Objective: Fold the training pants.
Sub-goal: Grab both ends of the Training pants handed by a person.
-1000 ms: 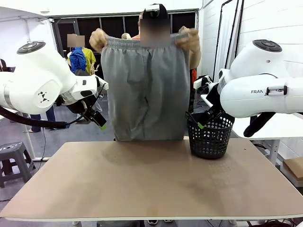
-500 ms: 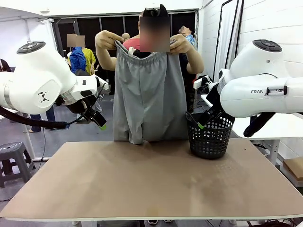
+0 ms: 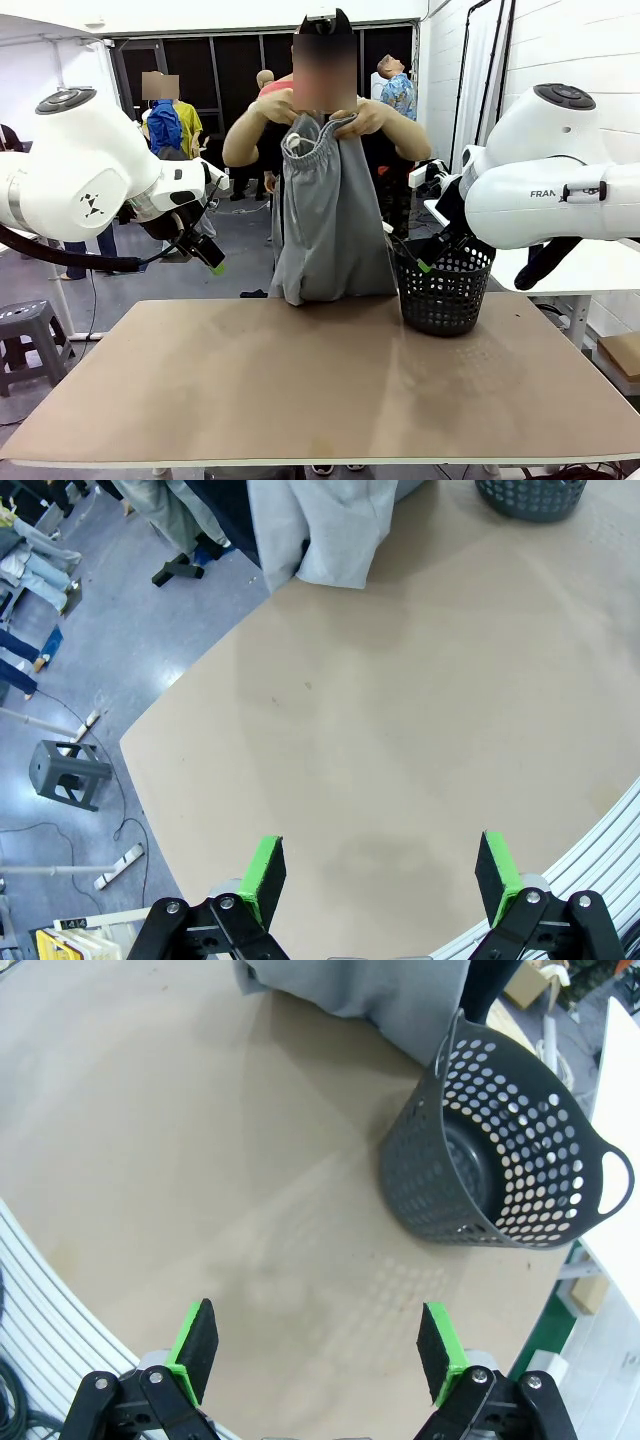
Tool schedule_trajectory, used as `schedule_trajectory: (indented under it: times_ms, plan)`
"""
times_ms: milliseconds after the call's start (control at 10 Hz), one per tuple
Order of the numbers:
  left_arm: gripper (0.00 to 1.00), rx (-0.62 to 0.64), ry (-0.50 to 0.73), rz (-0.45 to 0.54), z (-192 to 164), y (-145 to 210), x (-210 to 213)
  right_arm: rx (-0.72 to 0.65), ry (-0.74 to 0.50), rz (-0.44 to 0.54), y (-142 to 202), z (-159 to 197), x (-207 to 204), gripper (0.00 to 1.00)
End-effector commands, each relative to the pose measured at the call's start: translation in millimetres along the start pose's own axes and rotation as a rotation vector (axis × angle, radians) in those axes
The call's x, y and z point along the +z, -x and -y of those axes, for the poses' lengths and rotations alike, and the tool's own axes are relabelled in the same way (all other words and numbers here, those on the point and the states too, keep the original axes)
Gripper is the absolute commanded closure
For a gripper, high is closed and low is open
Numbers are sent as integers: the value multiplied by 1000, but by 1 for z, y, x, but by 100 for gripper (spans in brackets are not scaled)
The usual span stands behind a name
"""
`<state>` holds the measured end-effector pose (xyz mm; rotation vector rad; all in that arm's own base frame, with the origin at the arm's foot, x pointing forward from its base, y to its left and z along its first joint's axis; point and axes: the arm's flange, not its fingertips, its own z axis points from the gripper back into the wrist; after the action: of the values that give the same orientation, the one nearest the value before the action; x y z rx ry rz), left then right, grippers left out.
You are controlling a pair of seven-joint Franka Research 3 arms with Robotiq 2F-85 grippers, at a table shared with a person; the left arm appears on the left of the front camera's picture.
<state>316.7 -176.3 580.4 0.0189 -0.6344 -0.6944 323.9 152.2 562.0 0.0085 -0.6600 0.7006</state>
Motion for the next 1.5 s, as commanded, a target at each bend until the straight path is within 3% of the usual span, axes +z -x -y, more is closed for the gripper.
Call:
schedule_trajectory:
  times_ms: [0,1400]
  plan:
    - [0,-4,10,0,0,0,-1,1,-1,-2,0,0,0,0]
    - [0,-4,10,0,0,0,-1,1,-1,-2,0,0,0,0]
